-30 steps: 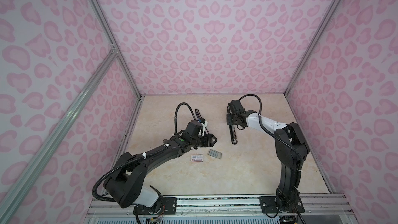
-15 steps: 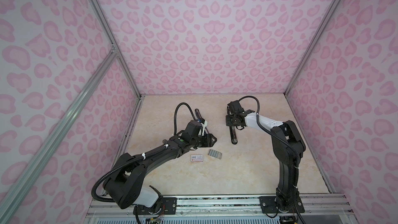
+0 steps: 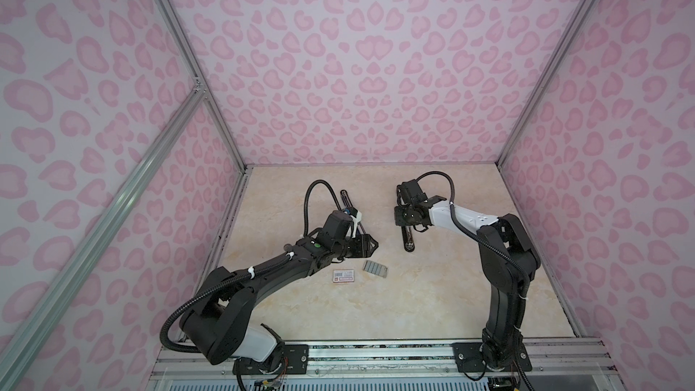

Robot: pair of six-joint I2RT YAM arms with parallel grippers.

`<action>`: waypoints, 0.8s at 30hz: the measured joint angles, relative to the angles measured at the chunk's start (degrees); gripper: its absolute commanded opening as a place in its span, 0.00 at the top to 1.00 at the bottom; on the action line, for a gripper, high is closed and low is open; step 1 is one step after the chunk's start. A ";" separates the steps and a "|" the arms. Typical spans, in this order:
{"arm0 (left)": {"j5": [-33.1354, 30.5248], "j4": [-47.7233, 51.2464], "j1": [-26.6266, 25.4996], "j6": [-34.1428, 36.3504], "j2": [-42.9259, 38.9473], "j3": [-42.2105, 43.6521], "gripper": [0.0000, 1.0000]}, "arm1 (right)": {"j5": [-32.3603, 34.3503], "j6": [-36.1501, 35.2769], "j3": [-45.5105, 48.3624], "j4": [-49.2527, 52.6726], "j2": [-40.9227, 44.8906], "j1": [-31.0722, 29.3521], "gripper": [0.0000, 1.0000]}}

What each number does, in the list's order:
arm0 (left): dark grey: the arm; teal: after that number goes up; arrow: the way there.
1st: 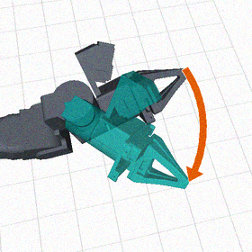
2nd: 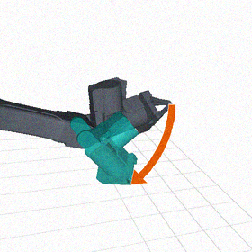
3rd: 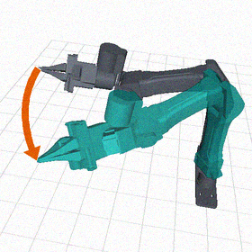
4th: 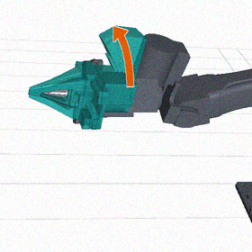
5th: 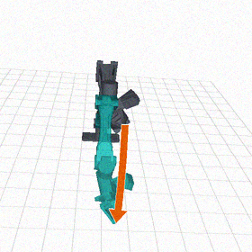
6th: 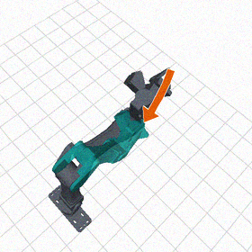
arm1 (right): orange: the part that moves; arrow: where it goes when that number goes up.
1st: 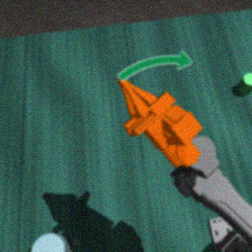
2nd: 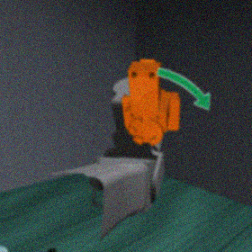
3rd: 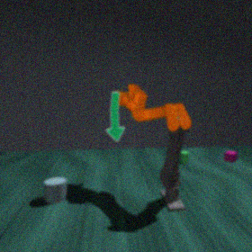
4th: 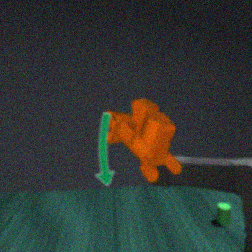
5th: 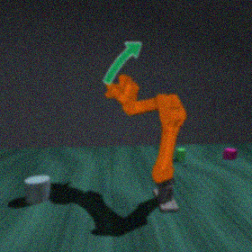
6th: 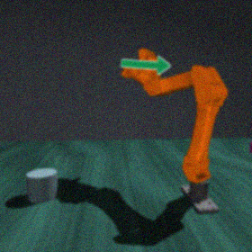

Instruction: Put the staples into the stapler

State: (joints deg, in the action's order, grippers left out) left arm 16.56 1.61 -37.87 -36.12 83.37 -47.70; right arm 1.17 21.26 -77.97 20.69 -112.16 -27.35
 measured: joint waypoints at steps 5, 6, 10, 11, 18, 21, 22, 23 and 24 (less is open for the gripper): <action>-0.02 0.00 0.00 -0.04 -0.02 0.00 0.37 | 0.33 0.00 -1.20 0.04 -0.55 0.42 0.69; -0.02 0.00 0.00 -0.15 -0.02 0.02 0.37 | 0.35 0.00 -1.42 0.02 -0.90 0.46 0.69; -0.04 0.02 0.00 -0.20 -0.04 0.37 0.37 | 0.31 0.00 -1.57 0.13 -2.16 0.52 0.71; -0.04 0.00 0.00 -0.20 -0.04 0.44 0.37 | 0.31 0.00 -1.57 0.17 -2.34 0.50 0.72; -0.07 0.00 0.00 -0.20 -0.04 0.44 0.37 | 0.13 0.17 -0.37 -0.90 -2.03 0.50 0.75; -0.04 0.00 0.00 -0.20 -0.04 0.44 0.37 | -0.13 0.26 1.36 -1.40 -0.85 0.46 0.75; -0.04 0.00 0.00 -0.20 -0.04 0.44 0.37 | -0.20 0.55 1.95 -1.53 -0.37 0.46 0.75; -0.04 0.00 0.00 -0.20 -0.04 0.44 0.37 | -0.24 0.66 2.49 -1.57 0.04 0.46 0.75; -0.04 0.00 0.00 -0.20 -0.02 0.44 0.37 | -0.63 0.68 3.06 -1.53 0.61 0.42 0.75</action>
State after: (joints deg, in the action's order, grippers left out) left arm 16.51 1.61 -37.87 -36.32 83.35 -47.27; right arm 0.54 21.93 -74.91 19.16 -111.55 -26.94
